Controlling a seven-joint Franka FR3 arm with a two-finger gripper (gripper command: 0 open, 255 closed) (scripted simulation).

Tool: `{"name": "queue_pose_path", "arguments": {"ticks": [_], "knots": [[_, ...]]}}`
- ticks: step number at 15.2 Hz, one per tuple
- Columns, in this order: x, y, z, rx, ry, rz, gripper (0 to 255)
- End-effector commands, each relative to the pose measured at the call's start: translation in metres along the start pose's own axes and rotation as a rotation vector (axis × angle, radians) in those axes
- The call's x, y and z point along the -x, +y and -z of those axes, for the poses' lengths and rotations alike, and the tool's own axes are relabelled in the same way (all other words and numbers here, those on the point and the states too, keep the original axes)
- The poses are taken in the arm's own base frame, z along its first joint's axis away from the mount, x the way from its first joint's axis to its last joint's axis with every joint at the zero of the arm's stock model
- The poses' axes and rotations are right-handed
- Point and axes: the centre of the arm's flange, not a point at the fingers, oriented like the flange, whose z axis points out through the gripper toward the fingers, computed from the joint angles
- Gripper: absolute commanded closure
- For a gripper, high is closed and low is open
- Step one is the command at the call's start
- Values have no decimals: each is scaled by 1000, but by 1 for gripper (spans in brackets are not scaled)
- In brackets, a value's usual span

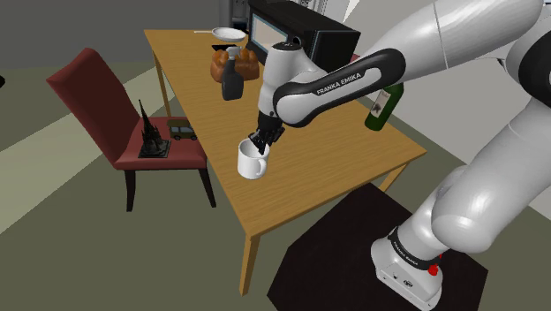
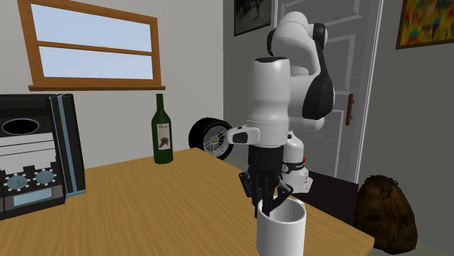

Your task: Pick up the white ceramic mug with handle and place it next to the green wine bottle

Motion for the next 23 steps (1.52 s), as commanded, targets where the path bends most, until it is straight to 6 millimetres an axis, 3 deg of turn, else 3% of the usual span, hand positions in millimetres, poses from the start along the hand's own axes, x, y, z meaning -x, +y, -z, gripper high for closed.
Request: {"name": "queue_pose_path", "arguments": {"ticks": [1, 23], "knots": [[0, 0, 0, 0, 0, 0, 255], [-6, -2, 111, 0, 0, 0, 255]]}}
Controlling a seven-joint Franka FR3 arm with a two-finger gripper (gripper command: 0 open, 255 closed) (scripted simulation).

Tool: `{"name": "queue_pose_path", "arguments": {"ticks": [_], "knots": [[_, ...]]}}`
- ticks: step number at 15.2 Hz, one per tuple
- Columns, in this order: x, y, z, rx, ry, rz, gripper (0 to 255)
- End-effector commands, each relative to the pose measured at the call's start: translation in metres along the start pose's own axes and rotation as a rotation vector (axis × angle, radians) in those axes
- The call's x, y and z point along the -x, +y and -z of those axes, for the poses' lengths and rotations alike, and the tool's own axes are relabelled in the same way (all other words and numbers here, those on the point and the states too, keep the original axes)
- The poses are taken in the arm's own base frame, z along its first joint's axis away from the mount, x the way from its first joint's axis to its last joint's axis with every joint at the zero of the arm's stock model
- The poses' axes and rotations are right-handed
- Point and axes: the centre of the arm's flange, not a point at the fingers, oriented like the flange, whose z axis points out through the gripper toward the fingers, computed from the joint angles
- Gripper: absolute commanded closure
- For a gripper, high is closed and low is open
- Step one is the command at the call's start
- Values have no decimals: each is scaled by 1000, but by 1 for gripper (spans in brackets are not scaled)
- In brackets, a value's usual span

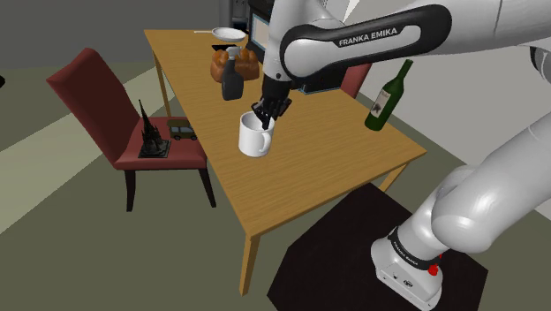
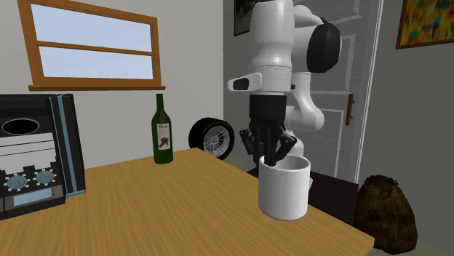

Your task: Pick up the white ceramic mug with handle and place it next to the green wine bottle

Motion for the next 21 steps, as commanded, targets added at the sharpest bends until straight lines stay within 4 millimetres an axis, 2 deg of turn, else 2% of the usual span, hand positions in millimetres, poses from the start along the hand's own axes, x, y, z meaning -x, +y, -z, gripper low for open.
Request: {"name": "queue_pose_path", "arguments": {"ticks": [1, 21], "knots": [[-1, -1, 10, 0, 0, 0, 255], [-7, -3, 116, 0, 0, 0, 255]]}}
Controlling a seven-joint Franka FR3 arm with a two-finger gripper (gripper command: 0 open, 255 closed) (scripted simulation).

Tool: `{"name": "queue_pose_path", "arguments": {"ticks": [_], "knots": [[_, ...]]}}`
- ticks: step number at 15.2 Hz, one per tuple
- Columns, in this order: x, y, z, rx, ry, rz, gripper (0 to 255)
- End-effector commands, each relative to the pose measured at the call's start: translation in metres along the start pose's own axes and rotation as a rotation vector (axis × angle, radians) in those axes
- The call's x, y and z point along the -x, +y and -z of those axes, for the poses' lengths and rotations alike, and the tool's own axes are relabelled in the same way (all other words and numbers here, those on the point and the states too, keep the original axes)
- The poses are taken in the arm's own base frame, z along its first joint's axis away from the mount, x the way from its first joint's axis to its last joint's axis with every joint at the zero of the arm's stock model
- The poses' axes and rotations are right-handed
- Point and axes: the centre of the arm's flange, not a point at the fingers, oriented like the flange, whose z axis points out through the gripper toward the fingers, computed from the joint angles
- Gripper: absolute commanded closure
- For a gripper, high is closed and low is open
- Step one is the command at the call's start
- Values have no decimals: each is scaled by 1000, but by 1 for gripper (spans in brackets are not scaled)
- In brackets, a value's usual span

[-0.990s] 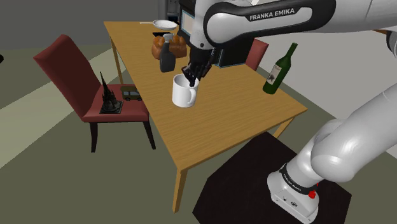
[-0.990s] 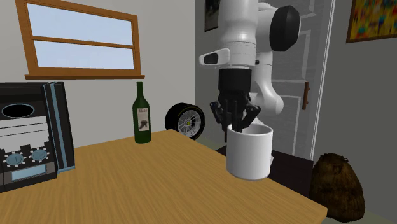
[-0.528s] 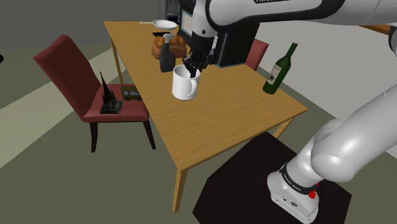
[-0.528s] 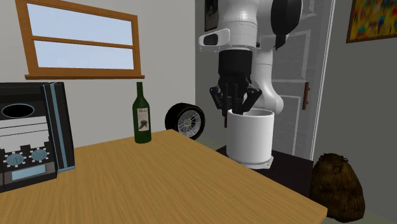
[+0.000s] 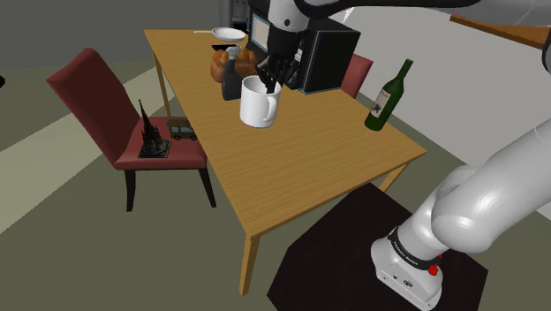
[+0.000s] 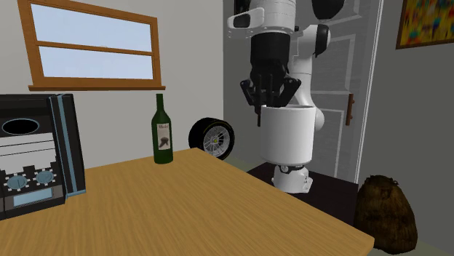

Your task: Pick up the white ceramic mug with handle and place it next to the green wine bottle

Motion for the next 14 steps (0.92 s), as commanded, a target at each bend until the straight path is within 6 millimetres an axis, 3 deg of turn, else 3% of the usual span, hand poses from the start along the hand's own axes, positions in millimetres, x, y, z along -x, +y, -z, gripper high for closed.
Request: {"name": "queue_pose_path", "arguments": {"ticks": [1, 14], "knots": [[-1, -1, 10, 0, 0, 0, 255], [-5, -2, 79, 0, 0, 0, 255]]}}
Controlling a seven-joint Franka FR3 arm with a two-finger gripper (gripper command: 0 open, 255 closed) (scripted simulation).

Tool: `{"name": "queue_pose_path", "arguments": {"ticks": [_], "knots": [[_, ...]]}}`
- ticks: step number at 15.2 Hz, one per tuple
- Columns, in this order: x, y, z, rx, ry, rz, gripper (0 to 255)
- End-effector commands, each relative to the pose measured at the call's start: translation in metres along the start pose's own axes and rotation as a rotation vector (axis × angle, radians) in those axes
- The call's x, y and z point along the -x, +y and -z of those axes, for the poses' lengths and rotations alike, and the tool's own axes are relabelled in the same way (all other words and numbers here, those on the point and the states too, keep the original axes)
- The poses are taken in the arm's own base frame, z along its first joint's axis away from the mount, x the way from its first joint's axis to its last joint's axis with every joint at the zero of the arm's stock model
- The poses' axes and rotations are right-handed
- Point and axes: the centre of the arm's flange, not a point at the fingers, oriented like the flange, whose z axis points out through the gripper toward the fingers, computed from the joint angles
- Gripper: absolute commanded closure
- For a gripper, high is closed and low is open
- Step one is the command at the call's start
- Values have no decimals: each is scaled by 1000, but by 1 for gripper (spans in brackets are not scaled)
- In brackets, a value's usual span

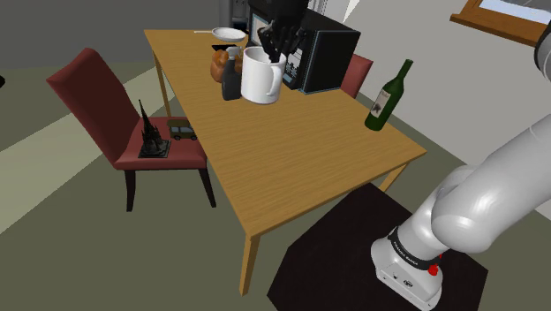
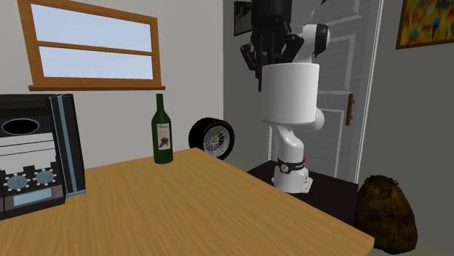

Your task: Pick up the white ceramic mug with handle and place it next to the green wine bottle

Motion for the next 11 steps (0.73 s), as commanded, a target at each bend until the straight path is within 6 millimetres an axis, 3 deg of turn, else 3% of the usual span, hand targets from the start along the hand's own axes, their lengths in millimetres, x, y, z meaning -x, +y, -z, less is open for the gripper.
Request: {"name": "queue_pose_path", "arguments": {"ticks": [1, 11], "knots": [[-1, -1, 11, 0, 0, 0, 255], [-3, -2, 64, 0, 0, 0, 255]]}}
